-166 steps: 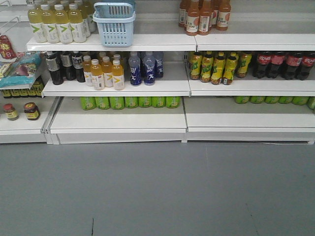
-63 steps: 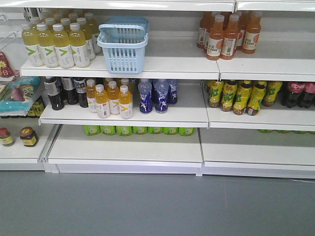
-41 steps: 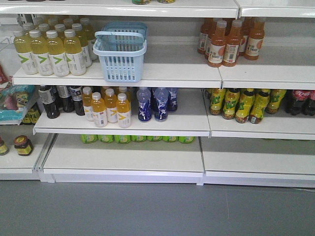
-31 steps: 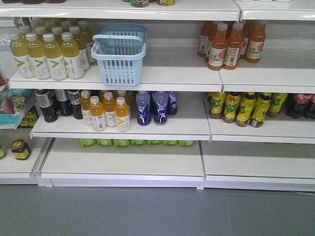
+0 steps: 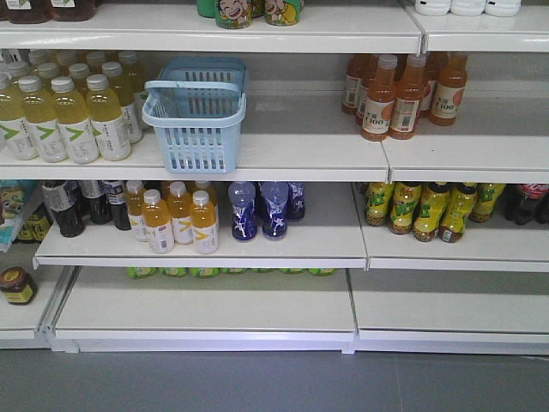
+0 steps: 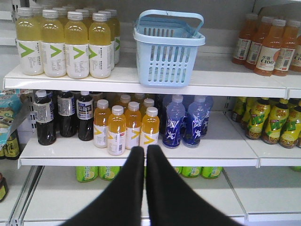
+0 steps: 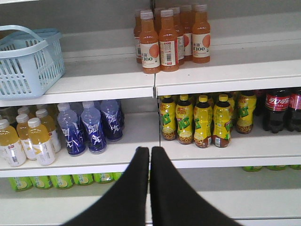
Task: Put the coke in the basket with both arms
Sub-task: 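Drive closer to the shelf, stopping in front of the basket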
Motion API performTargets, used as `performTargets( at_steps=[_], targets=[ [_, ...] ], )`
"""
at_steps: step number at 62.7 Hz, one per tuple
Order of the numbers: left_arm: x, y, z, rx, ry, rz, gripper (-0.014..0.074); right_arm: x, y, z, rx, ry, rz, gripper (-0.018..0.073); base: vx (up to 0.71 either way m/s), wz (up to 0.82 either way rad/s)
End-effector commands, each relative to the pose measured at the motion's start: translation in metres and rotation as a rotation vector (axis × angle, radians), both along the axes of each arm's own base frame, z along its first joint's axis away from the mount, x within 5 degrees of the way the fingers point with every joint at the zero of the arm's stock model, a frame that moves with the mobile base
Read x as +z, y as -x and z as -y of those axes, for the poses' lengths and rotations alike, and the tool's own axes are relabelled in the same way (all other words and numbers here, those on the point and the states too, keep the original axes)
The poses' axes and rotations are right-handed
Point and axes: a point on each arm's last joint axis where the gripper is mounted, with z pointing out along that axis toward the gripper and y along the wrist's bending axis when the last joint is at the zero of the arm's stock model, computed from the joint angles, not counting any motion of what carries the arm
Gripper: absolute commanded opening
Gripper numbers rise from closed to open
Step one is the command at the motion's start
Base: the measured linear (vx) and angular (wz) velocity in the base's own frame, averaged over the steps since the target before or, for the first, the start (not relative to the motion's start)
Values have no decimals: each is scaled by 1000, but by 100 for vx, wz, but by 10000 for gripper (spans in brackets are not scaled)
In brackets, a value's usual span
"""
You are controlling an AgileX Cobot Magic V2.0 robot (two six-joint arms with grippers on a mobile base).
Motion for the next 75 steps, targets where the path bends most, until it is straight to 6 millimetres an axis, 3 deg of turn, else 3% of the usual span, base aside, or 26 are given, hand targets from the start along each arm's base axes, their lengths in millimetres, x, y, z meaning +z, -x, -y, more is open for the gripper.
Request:
performTargets(
  at_steps=[1, 75],
  targets=[
    [9, 0, 0, 4, 23, 98, -6, 4, 0, -2, 22, 16, 76, -5, 16, -2],
    [9, 0, 0, 4, 23, 98, -6, 4, 0, -2, 21, 16, 75, -5, 12, -1]
  ],
)
